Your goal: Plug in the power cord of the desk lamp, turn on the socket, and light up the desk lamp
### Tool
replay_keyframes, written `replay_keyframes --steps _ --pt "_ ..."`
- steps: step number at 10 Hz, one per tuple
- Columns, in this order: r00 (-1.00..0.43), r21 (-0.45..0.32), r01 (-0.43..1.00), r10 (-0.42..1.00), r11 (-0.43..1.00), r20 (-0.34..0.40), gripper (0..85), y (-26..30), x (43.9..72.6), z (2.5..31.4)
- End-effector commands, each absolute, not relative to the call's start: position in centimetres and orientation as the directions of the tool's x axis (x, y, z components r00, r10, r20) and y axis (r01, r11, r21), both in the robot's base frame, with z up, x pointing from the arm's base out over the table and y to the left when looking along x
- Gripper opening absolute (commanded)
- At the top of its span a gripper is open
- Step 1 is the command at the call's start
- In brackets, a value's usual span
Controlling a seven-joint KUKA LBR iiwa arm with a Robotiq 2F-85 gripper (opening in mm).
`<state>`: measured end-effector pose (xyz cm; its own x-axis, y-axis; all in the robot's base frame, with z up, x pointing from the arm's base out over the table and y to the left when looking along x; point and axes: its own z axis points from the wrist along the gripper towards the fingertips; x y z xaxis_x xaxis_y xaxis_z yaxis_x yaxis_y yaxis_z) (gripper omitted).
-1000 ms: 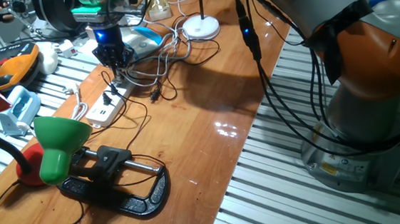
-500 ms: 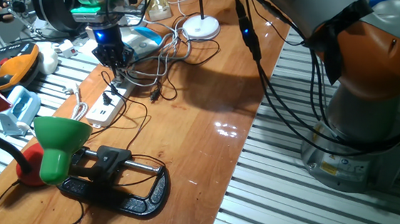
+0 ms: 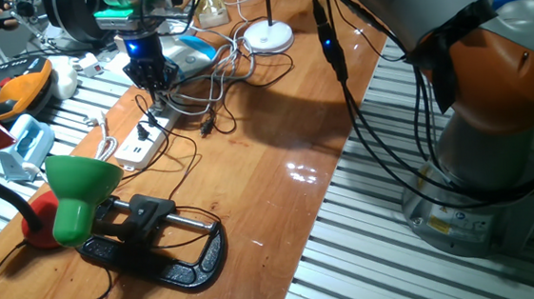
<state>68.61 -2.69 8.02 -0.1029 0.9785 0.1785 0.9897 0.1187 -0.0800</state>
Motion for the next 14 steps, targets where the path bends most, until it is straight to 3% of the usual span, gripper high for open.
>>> replay_keyframes --steps 1,14 --pt "-0.103 -0.082 0.99 0.979 0.119 0.179 0.0 -2.7 68.62 8.03" --pt "-0.086 -0.088 0.991 0.979 0.104 0.185 0.0 -2.5 68.72 7.81"
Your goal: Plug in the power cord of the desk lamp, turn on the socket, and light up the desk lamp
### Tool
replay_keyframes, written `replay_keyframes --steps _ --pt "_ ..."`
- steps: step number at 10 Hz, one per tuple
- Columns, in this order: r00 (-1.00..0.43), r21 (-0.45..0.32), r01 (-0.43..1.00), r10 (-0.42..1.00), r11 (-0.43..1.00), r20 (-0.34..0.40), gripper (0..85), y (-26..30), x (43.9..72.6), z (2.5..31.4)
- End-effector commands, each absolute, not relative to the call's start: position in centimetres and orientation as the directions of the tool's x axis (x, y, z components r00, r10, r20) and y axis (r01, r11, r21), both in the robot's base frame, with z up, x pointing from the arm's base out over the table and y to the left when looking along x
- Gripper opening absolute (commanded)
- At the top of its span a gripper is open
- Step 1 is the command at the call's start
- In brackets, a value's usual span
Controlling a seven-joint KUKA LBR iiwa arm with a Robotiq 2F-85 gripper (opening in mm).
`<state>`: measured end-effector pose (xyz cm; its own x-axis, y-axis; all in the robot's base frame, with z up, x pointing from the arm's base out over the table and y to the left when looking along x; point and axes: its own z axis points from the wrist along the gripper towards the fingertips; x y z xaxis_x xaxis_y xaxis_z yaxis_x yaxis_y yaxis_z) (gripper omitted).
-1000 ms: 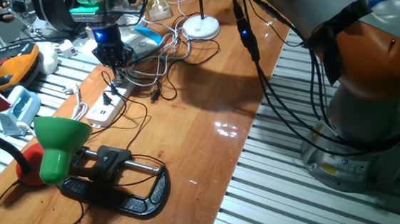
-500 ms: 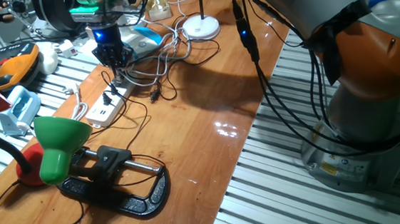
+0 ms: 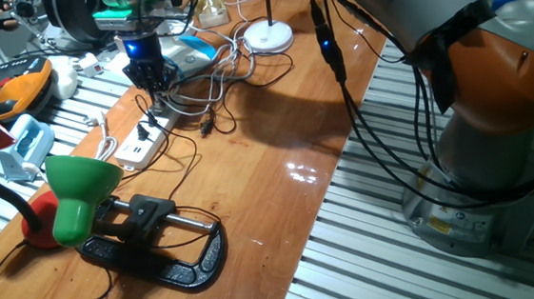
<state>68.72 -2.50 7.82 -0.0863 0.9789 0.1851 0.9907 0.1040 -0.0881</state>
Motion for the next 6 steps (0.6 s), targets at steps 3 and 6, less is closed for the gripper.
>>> replay_keyframes --steps 3,6 --pt "-0.085 -0.089 0.991 0.979 0.102 0.185 0.0 -2.51 68.72 7.75" --pt "-0.088 -0.08 0.991 0.979 0.104 0.186 0.0 -2.48 68.7 7.94"
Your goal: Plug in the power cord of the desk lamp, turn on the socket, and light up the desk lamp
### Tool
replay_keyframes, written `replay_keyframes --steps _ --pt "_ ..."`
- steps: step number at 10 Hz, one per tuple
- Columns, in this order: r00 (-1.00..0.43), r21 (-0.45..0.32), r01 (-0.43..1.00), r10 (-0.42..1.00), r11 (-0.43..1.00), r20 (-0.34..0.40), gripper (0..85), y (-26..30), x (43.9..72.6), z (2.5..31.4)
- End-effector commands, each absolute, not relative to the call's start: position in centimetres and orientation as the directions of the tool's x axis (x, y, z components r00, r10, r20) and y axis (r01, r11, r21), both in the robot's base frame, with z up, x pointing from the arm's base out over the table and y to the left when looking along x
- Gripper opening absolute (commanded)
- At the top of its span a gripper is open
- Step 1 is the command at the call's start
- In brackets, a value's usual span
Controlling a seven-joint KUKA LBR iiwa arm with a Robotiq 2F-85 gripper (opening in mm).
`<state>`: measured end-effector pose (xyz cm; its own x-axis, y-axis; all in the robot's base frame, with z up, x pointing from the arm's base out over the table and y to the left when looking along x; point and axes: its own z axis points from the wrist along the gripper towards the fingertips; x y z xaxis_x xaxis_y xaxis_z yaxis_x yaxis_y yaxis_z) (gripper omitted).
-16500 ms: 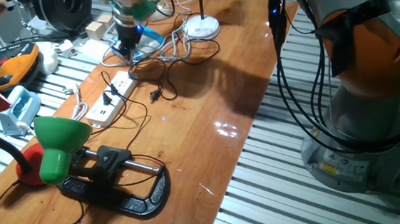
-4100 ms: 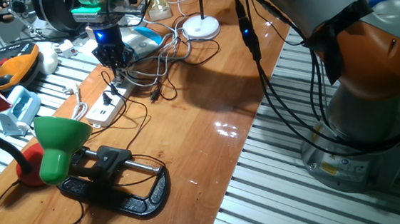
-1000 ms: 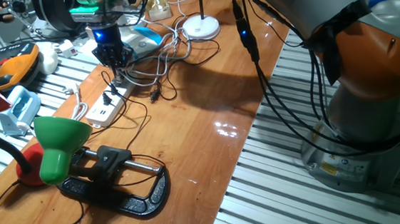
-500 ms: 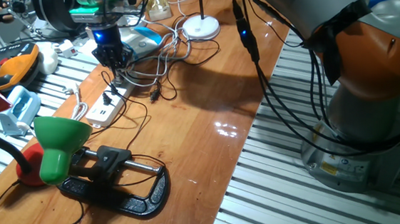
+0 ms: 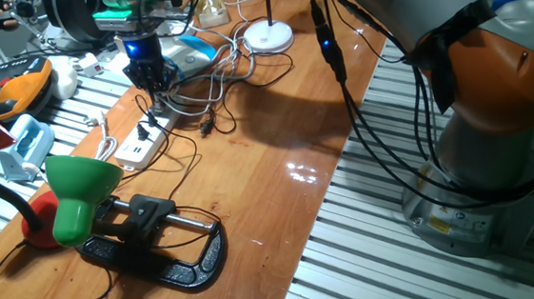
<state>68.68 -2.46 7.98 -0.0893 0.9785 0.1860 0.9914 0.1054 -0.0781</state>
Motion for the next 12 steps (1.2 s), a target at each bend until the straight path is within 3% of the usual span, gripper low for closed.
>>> replay_keyframes --steps 1,4,7,9,12 --pt "-0.092 -0.075 0.991 0.978 0.108 0.186 0.0 -2.5 68.7 8.1" --pt "-0.109 -0.057 0.991 0.971 0.124 0.213 0.0 -2.4 68.4 10.0" --pt "-0.173 -0.008 0.984 0.968 0.178 0.181 0.0 -2.6 68.1 12.7" --pt "-0.217 0.029 0.976 0.968 0.215 0.13 0.0 -2.8 67.9 13.3" --pt "-0.245 0.037 0.969 0.963 0.243 0.111 0.0 -2.9 68.3 12.6"
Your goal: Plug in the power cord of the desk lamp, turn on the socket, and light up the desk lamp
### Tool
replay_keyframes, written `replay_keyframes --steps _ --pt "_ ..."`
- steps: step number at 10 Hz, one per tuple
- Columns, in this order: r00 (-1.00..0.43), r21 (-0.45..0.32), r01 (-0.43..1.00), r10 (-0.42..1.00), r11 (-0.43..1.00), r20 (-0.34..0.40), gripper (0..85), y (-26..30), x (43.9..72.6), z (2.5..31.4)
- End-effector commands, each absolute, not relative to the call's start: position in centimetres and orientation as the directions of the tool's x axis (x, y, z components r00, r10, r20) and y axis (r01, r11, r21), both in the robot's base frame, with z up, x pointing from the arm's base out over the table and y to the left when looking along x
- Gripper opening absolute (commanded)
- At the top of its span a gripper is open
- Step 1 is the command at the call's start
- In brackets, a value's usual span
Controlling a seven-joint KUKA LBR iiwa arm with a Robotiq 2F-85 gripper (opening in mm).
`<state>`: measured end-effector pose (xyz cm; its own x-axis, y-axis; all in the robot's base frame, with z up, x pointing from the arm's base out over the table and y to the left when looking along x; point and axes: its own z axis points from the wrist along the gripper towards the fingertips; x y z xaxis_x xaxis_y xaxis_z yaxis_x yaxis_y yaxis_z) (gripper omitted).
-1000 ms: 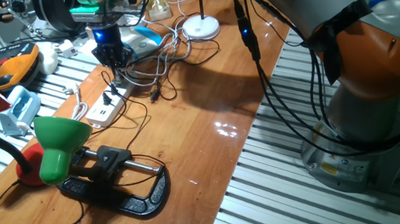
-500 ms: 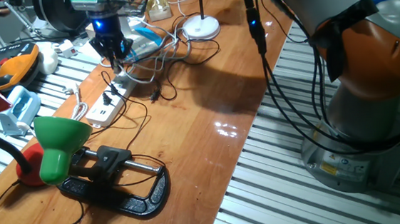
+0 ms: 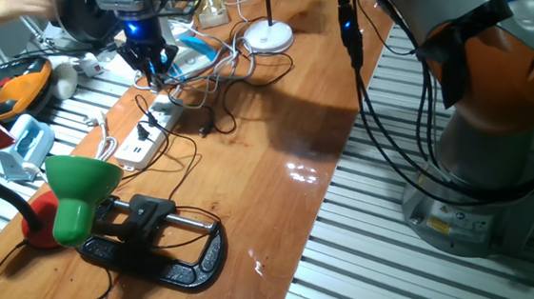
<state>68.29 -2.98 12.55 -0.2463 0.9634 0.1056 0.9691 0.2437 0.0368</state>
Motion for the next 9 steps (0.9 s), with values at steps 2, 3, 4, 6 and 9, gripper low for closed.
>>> replay_keyframes --steps 2,3,4,6,9 --pt "-0.266 0.046 0.964 0.961 0.263 0.07 0.0 -3.6 68.6 12.0" --pt "-0.272 0.063 0.961 0.96 0.268 0.065 0.0 -4.0 68.8 11.7" --pt "-0.289 0.079 0.955 0.956 0.285 0.05 0.0 -4.7 68.8 11.5" --pt "-0.302 0.083 0.951 0.952 0.298 0.044 0.0 -6.2 69.7 11.2" --pt "-0.299 0.077 0.952 0.953 0.295 0.055 0.0 -6.8 69.4 10.9"
